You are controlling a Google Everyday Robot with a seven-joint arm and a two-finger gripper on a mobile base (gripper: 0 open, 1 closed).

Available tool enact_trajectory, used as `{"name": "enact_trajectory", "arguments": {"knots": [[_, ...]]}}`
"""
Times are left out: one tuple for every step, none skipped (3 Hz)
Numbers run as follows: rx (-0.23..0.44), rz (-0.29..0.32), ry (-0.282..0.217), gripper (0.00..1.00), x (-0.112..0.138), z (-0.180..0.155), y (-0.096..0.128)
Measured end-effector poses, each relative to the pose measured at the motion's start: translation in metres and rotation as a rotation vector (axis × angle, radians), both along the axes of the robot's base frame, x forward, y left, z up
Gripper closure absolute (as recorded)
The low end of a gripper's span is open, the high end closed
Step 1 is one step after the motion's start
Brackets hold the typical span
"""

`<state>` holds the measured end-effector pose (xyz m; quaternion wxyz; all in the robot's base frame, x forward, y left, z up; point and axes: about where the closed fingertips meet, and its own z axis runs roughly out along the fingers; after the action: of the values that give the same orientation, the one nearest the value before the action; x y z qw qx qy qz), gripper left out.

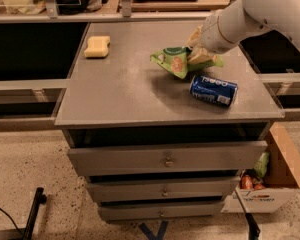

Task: Move green rice chip bag near pepsi can

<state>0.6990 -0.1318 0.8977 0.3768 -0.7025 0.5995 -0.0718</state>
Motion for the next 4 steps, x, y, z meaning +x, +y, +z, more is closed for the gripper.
{"name": "enact_trajectory", "arguments": {"knots": [[0.003, 0.003, 0.005, 0.59, -0.0029, -0.0039, 0.0002], [0.003, 0.006, 0.007, 0.37, -0.0026, -0.0055, 0.0021], [0.003, 0.009, 0.01, 0.13, -0.0024, -0.0073, 0.004], [0.003, 0.013, 0.014, 0.0, -0.0021, -0.0095, 0.0064]]}}
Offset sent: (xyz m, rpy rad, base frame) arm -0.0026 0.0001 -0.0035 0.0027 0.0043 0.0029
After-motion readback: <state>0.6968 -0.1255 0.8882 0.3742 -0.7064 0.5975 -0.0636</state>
